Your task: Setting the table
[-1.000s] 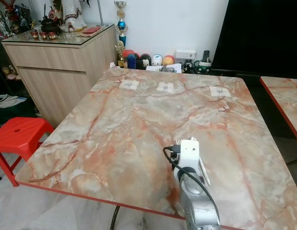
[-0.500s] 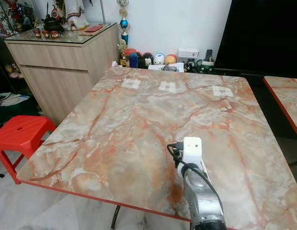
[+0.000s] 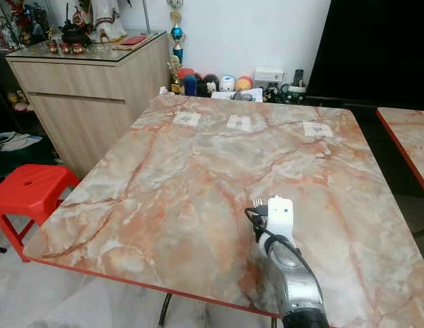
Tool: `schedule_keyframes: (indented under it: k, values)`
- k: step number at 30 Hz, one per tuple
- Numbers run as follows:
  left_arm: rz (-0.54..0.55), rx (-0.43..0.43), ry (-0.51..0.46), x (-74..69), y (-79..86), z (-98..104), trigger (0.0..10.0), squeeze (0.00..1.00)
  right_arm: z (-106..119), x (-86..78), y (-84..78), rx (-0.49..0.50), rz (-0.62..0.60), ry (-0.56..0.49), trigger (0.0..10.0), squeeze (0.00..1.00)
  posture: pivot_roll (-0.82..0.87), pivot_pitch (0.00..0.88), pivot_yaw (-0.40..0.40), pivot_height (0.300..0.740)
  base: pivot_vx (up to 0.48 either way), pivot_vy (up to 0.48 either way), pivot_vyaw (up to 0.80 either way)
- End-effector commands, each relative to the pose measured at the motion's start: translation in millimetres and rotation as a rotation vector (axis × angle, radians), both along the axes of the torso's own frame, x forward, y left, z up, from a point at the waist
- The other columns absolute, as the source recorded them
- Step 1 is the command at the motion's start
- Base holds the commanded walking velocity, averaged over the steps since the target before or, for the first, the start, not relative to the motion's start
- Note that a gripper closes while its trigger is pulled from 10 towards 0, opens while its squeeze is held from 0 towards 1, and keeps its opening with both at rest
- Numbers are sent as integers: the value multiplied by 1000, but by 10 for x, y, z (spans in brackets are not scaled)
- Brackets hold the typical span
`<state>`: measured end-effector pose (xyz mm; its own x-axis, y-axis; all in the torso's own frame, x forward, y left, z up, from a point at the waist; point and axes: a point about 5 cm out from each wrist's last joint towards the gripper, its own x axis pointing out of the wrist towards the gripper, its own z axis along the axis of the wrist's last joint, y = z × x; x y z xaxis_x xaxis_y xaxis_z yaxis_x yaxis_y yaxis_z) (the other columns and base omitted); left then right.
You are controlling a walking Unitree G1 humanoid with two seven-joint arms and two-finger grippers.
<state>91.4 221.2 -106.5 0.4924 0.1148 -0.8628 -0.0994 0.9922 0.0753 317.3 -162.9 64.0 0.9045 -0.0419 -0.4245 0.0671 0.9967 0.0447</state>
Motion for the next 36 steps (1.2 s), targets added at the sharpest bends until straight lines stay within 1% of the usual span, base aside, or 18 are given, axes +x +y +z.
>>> schedule_keyframes:
  k: [1,4,9,14,15,16,18,19,20,21,22,36]
  values:
    - [-16,8,33,-59,30,-12,10000,0,20,37,-23,7,1,-6,10000,0,24,0,21,740,0,0,0]
    - [-14,7,34,-60,31,-12,10000,0,11,56,-16,28,11,0,10000,0,27,0,20,740,0,0,0]
    - [-12,3,35,-63,29,-14,10000,0,-2,78,-21,21,19,9,10000,0,31,0,19,740,0,0,0]
    - [-13,-2,36,-67,25,-15,10000,0,-52,62,-20,22,28,39,10000,0,31,0,18,740,0,0,0]
    - [-13,-3,37,-68,24,-16,10000,0,-77,50,-19,23,33,54,9529,0,31,0,18,740,0,0,0]
    - [-13,-6,39,-70,21,-17,10000,0,-149,11,-5,31,57,103,7059,0,30,0,17,740,0,0,0]
    - [-14,-9,41,-73,18,-19,10000,0,-187,-14,2,34,67,122,5961,0,32,0,17,740,0,0,0]
    - [-14,-9,41,-73,18,-19,10000,0,-191,-17,4,35,69,123,5961,0,32,0,17,740,0,0,0]
    - [-13,-10,41,-74,17,-19,10000,0,-195,-19,7,38,72,123,4745,0,32,0,17,740,0,0,0]
    - [-13,-11,41,-74,16,-20,10000,0,-198,-20,8,38,74,123,4471,0,31,0,15,740,0,0,0]
    - [-13,-15,43,-75,13,-21,10000,0,-199,-21,13,38,79,123,0,0,32,0,15,740,0,0,0]
    - [-14,-30,46,-76,3,-24,10000,0,-177,-6,25,24,96,111,0,0,34,0,12,740,0,0,0]
